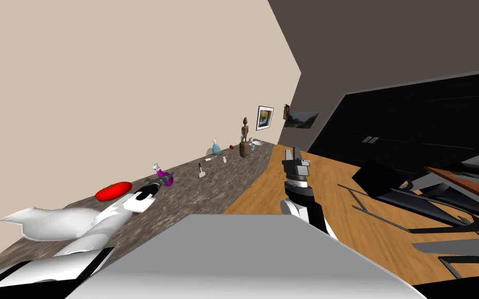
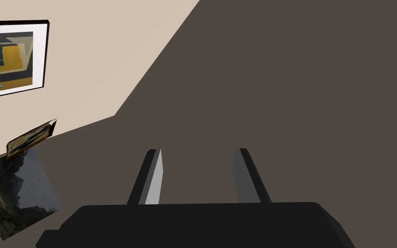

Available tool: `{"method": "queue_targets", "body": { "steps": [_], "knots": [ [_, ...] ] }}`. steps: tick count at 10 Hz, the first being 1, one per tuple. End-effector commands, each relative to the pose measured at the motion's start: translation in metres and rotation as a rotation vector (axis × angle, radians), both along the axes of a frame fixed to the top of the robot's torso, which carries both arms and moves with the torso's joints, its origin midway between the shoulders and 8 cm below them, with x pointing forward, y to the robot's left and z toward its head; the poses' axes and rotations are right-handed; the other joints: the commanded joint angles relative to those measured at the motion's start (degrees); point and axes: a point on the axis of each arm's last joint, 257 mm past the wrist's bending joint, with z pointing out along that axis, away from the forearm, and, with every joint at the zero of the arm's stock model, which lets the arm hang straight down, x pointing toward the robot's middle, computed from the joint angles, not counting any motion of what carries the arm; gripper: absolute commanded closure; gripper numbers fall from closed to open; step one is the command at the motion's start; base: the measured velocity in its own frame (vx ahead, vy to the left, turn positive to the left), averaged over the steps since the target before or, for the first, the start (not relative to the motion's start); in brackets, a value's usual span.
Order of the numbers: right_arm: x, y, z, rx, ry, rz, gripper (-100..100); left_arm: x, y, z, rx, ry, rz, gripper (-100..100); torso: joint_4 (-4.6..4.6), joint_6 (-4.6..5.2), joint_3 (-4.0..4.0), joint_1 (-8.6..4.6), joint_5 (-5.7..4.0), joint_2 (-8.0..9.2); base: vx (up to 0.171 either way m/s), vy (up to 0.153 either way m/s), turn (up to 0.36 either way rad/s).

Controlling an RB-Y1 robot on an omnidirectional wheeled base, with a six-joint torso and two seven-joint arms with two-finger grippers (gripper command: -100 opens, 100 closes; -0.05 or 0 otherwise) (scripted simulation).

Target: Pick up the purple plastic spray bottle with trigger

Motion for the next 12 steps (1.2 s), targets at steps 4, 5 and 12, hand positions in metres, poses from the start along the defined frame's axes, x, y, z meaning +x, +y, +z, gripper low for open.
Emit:
{"method": "queue_targets", "body": {
  "steps": [4, 5, 12],
  "knots": [
    [0.000, 0.000, 0.000, 0.000, 0.000, 0.000, 0, -0.018, 0.027, -0.003, -0.001, 0.000, 0.041, -100, 0.01, 0.06, 0.00, -0.14, -0.02, 0.01, -0.010, -0.030, -0.062],
    [0.000, 0.000, 0.000, 0.000, 0.000, 0.000, 0, -0.022, 0.029, -0.006, -0.002, 0.007, 0.049, -100, 0.00, 0.02, 0.00, -0.07, -0.01, -0.01, 0.001, -0.006, 0.024],
    [0.000, 0.000, 0.000, 0.000, 0.000, 0.000, 0, -0.042, 0.068, 0.021, 0.018, -0.041, 0.094, -100, 0.01, 0.06, 0.00, -0.12, -0.03, 0.01, -0.011, -0.033, -0.066]
  ]
}}
